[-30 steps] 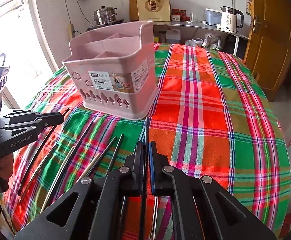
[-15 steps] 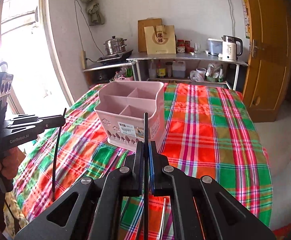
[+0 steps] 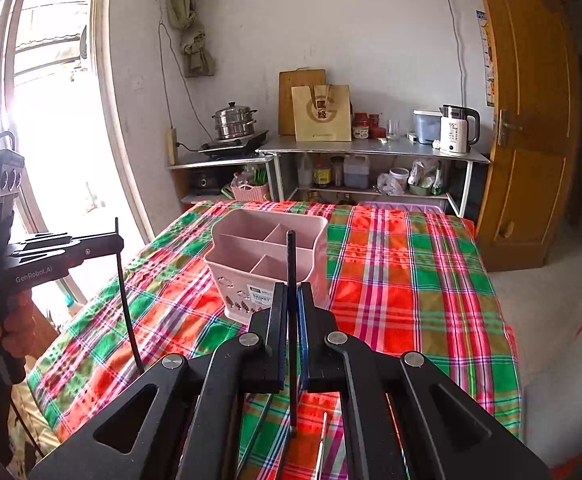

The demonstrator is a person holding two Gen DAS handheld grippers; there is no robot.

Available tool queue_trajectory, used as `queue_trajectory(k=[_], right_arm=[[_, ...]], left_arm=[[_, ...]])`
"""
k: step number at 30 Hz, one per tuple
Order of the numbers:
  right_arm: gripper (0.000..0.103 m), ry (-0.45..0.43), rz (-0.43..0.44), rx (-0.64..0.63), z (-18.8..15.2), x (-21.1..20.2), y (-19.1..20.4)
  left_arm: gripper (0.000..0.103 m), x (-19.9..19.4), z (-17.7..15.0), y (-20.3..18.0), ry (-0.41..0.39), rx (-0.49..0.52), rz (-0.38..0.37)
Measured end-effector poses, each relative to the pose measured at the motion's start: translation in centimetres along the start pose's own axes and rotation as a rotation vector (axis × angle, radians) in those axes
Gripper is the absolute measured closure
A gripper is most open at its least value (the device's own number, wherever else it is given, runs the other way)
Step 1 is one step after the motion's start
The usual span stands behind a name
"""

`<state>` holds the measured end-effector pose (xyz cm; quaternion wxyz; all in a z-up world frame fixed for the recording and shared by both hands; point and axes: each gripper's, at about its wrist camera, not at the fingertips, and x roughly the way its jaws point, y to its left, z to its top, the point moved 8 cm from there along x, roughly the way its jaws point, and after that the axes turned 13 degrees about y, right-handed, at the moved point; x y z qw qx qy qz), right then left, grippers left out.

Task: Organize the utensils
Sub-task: 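Lift the held chopsticks with both tools and carry them over the pink basket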

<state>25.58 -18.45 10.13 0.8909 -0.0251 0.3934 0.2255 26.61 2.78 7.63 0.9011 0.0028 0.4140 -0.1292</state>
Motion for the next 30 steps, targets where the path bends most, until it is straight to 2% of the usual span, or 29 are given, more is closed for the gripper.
queue_trajectory(k=[9,16,20,30], right_arm=[[0.098,-0.045,0.008,-0.013,1.4,-1.1,0.6],[0.099,-0.058,0.029,-0.027,3.3,-0.7,1.4],[0.099,-0.067,0.046,-0.030,4.7,-0.4,1.8],[0.099,-0.149,0.087,-0.036,10.5,-1.5,3.0]], left_arm=[[0.099,-1.3,1.8,-0.5,-0.037,-0.001,-0.020],[0.099,-0.4,4.2,-0.4,-0.019,-0.028,-0.057],[0.099,-0.2,6.1,0.1,-0.020,-0.048,-0.068],[0.099,-3.3,12.6,1.1,-0.114,-0.047,-0.045]])
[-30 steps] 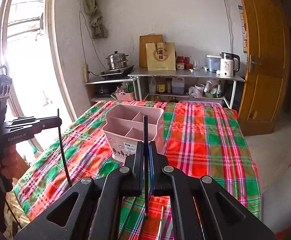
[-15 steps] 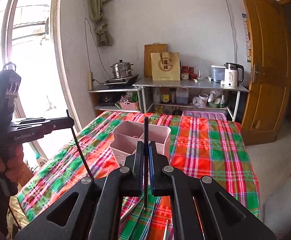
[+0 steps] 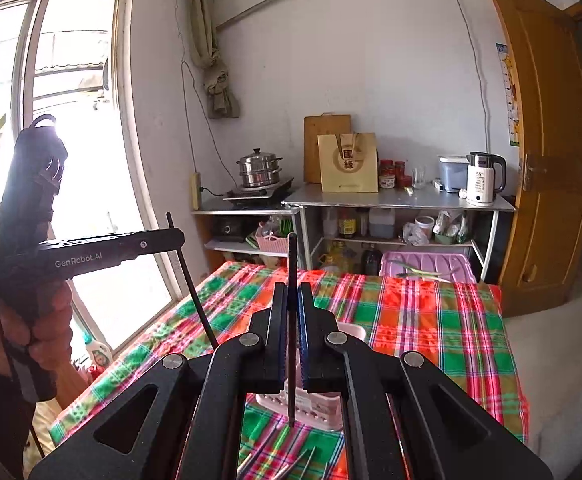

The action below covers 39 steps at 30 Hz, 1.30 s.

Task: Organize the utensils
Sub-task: 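Lift the held chopsticks with both tools and carry them over the pink basket, then lower the chopsticks into the basket and open both tools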

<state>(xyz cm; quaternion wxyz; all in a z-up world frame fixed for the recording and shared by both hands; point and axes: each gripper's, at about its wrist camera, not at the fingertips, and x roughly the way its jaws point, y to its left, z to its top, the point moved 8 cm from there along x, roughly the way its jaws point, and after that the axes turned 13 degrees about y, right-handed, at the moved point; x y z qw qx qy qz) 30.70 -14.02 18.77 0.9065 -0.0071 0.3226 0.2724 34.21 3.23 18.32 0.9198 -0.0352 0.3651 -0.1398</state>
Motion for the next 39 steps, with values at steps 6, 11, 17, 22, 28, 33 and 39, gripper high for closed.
queue_trajectory(k=[6,11,17,22,28,33,39], right_arm=[[0.099,-0.032,0.017,0.001,2.2,0.9,0.6],[0.099,-0.044,0.028,0.010,3.3,2.4,0.7],[0.099,-0.025,0.041,0.026,2.8,4.9,0.6],[0.099,0.036,0.048,0.037,0.7,7.6,0.6],[0.098,0.113,0.055,0.054,-1.6,10.5,0.1],[0.098,0.155,0.057,0.063,-2.6,11.5,-0.2],[0.093,0.157,0.060,0.058,-2.9,10.7,-0.4]], left_arm=[[0.099,-0.4,3.4,0.4,-0.047,0.003,0.002],[0.099,1.1,4.3,1.2,-0.049,-0.001,-0.005],[0.099,4.7,2.9,2.9,-0.002,-0.023,-0.012],[0.099,7.2,1.1,4.0,0.038,-0.044,-0.021],[0.099,9.4,-0.7,4.7,0.076,-0.053,-0.027],[0.099,10.1,-1.6,5.1,0.090,-0.066,-0.020],[0.097,9.4,-2.3,5.2,0.078,-0.072,-0.014]])
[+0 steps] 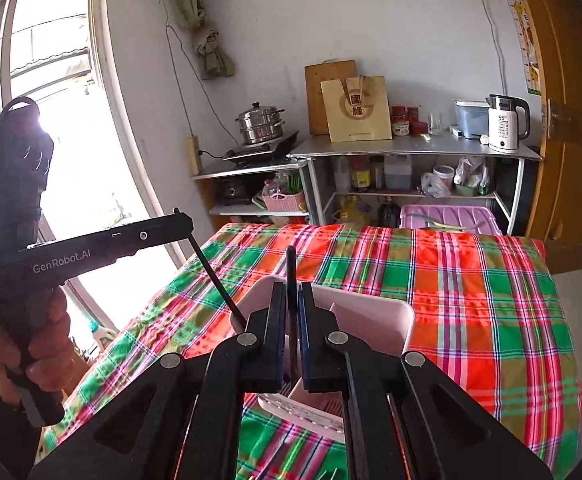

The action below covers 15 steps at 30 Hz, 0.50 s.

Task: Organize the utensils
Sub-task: 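Lower the chopsticks into the basket and open both tools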

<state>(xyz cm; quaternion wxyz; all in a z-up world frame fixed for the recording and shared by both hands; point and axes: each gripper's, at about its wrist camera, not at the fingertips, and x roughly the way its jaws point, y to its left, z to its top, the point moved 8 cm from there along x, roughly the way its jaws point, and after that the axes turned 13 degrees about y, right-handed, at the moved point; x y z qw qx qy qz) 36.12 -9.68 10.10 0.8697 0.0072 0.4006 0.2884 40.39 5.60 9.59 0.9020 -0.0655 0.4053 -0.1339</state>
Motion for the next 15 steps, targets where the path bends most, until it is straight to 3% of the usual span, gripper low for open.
queue_trajectory(k=[8,15], right_arm=[[0.087,-0.048,-0.019,-0.016,-0.8,-3.1,0.2],[0.084,-0.111,-0.047,-0.008,-3.4,-7.5,0.0]], left_arm=[[0.088,-3.6,-1.7,-0.1,-0.057,-0.021,0.002],[0.084,-7.4,-6.6,-1.7,-0.126,0.010,0.008]])
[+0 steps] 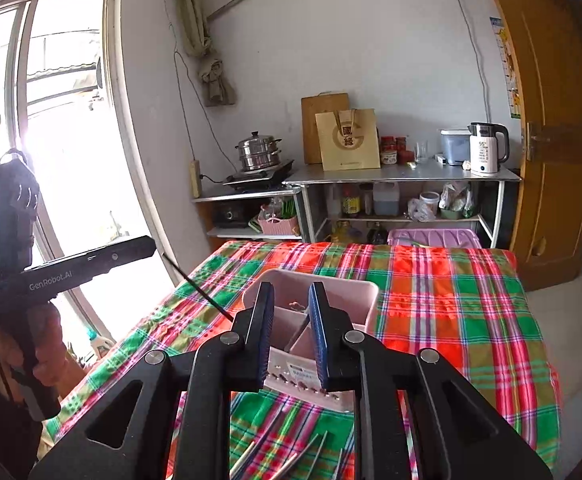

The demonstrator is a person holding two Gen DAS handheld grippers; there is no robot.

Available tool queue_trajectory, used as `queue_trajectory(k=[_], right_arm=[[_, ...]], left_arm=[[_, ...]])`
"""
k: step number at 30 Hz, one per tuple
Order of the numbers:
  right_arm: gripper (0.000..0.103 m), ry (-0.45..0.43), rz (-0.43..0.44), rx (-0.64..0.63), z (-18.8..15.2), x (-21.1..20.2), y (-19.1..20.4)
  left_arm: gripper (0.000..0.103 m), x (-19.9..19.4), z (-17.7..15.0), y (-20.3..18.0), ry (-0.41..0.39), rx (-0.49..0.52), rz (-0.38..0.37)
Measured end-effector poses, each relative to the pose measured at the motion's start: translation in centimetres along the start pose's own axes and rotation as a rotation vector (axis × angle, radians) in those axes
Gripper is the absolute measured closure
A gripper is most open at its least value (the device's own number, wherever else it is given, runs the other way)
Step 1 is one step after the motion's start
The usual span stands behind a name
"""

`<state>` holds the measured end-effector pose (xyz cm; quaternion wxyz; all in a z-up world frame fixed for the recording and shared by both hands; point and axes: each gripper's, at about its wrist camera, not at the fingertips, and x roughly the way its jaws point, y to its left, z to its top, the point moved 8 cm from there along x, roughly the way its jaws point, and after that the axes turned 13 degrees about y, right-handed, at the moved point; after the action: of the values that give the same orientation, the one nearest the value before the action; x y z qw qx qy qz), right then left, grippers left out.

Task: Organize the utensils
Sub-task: 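Lower the chopsticks into the basket and open both tools, then move both tools back down to the remaining chopsticks on the cloth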

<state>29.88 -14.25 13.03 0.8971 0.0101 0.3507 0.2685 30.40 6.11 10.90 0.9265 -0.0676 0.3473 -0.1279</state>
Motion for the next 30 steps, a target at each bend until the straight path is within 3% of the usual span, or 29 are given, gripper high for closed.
queue_trajectory(k=[8,17,23,30], right_arm=[[0.083,-0.026,-0.001,0.003,-4.7,-4.3,0.1],[0.083,0.047,-0.004,0.019,-10.7,-4.7,-0.3],[0.083,0.099,-0.010,0.025,-13.2,-3.9,-0.8],[0.083,0.155,-0.028,0.031,-15.2,-2.1,-1.3]], left_arm=[[0.084,-2.5,-7.3,-2.3,0.006,0.009,-0.025],[0.084,-1.6,-14.9,-3.5,0.091,-0.018,-0.051],[0.084,-0.2,-17.4,-3.4,0.143,-0.032,-0.044],[0.084,1.9,-18.3,-3.0,0.194,-0.042,-0.021]])
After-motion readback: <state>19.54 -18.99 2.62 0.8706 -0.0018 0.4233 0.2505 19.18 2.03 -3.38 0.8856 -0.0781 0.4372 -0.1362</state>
